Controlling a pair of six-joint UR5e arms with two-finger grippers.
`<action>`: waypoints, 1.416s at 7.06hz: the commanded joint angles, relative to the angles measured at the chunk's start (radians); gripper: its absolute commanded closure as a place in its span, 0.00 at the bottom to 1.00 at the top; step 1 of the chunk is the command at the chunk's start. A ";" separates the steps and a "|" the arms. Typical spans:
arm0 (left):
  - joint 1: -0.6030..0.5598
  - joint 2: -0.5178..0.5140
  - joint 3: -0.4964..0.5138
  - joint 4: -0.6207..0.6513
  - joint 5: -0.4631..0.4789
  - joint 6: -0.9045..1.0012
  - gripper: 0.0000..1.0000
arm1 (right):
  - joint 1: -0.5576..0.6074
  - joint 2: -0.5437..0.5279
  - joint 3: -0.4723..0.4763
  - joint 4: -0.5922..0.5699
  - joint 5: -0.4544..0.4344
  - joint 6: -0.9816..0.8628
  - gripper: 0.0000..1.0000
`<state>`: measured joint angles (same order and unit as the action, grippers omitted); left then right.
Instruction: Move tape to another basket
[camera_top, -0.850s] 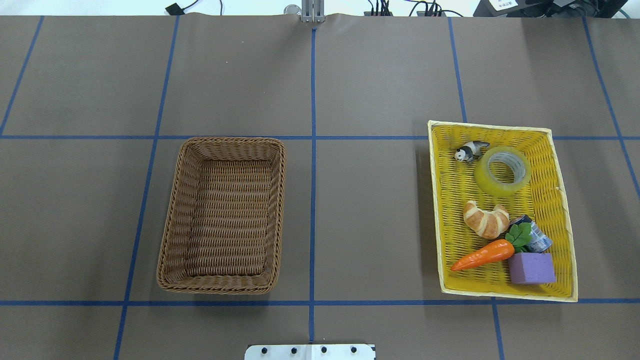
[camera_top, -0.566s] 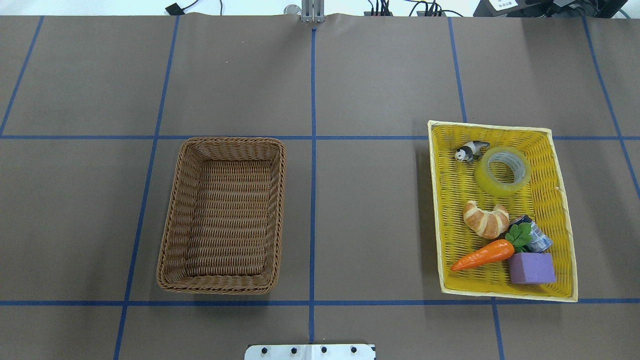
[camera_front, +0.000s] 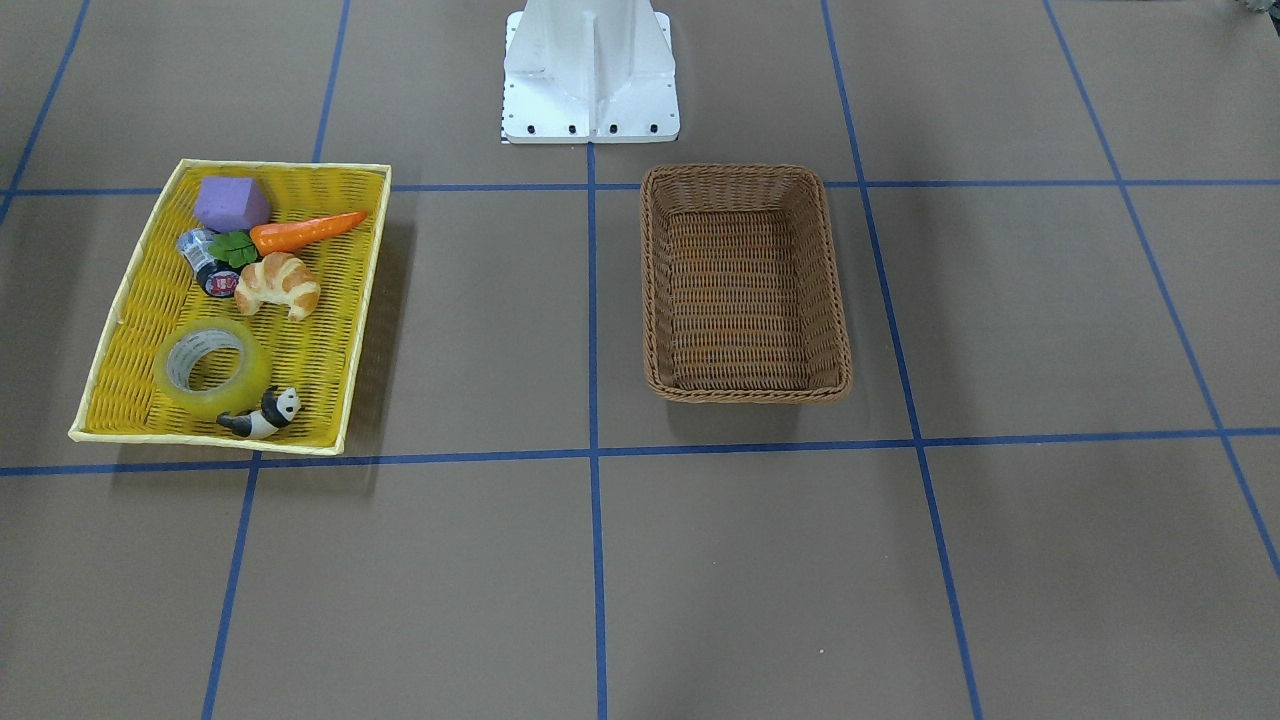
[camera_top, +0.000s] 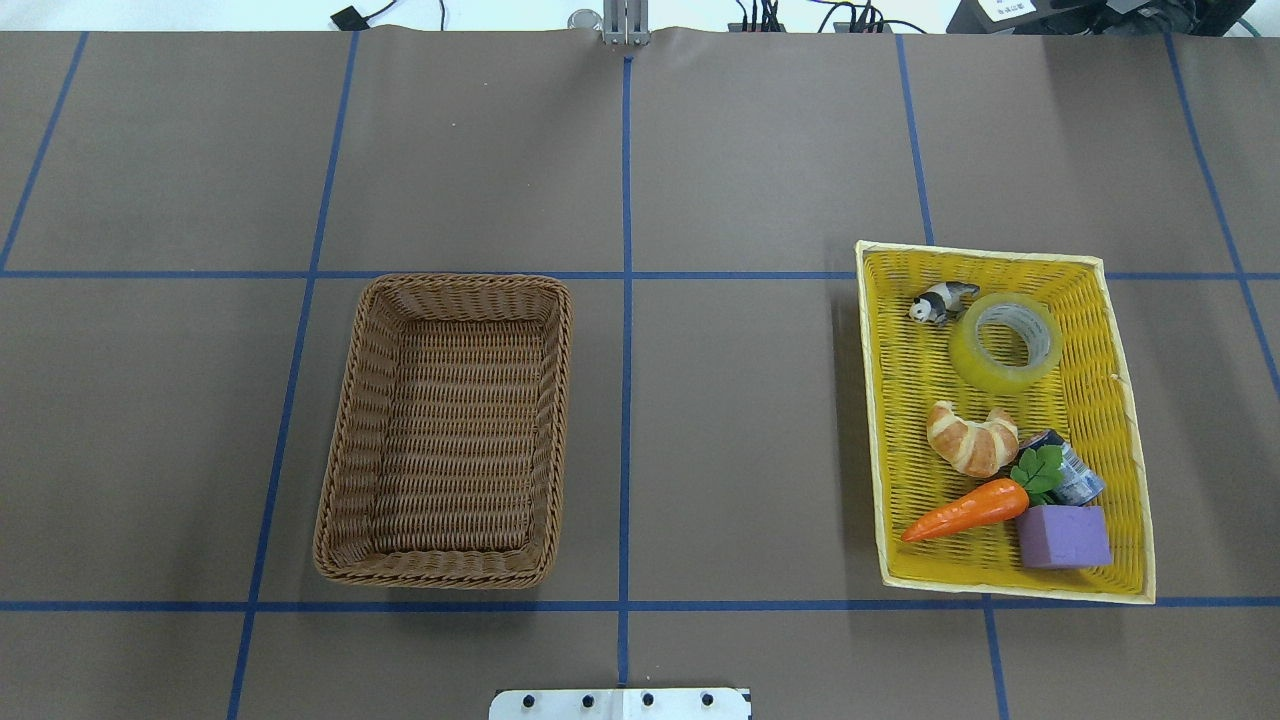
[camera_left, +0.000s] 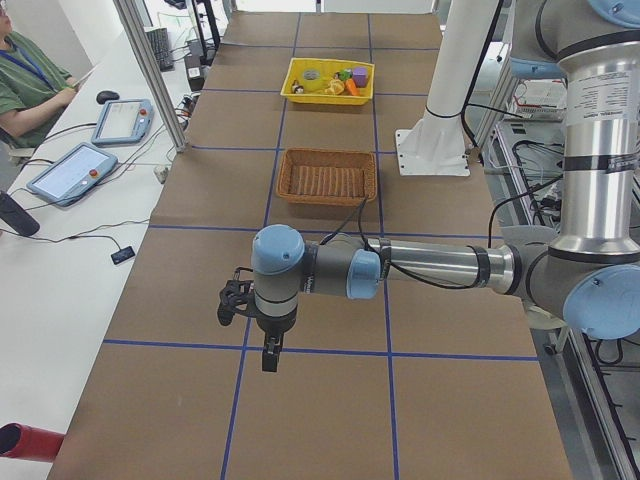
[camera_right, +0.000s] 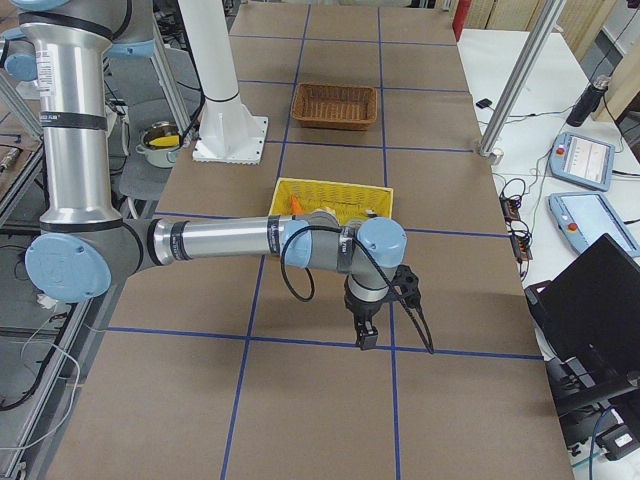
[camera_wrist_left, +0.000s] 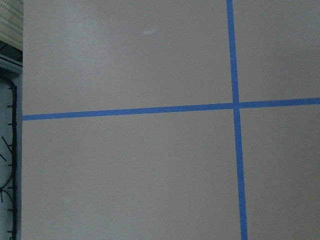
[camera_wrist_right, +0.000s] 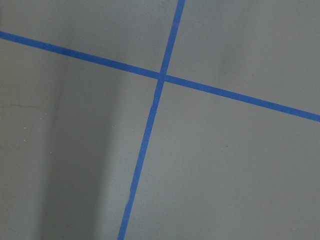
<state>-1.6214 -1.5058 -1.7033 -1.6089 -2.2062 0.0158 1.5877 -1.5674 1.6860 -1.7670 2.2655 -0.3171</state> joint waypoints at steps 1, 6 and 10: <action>0.000 -0.001 -0.004 0.003 0.000 0.001 0.02 | 0.000 0.003 0.032 0.003 0.000 0.003 0.00; 0.067 -0.004 -0.064 -0.047 -0.098 -0.013 0.02 | -0.092 0.129 0.057 0.206 0.099 0.057 0.00; 0.078 -0.013 -0.036 -0.049 -0.095 -0.013 0.02 | -0.435 0.142 0.052 0.488 0.004 0.645 0.00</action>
<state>-1.5449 -1.5176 -1.7458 -1.6570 -2.2992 0.0033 1.2510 -1.4295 1.7390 -1.3193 2.3256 0.2362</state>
